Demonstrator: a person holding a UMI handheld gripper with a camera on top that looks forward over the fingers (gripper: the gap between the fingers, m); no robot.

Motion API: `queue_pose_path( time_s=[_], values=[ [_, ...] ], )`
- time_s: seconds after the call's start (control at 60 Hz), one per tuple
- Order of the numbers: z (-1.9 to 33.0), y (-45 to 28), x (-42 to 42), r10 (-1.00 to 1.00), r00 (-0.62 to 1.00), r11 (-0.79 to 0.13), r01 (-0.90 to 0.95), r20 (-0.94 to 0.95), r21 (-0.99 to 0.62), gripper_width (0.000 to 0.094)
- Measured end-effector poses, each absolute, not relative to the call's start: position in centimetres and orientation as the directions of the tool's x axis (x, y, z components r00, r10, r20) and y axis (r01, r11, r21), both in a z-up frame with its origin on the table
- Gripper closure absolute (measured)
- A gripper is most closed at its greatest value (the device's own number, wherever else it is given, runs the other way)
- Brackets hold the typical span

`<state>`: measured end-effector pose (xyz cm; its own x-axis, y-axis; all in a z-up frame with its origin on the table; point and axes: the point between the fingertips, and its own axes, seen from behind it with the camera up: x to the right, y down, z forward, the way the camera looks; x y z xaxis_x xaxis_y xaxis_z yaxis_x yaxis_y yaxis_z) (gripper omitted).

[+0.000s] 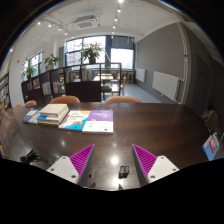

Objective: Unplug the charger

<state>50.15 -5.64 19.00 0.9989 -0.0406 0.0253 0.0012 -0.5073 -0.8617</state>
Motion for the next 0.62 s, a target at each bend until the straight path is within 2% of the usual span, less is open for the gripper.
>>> queue_pose_path(
  time_s=[0.15, 0.25, 0.617],
  values=[
    [22.7, -8.5, 45.7, -0.022, 0.999, -0.472, 0.013, 0.026, -0.881, 0.0192],
    [23.7, -10.7, 42.5, -0.012, 1.0, -0.462, -0.001, 0.005, -0.887, 0.0199],
    [21.8, -17.9, 32.8, 0.031, 0.998, -0.506, 0.06, 0.052, -0.861, 0.0195]
  ],
)
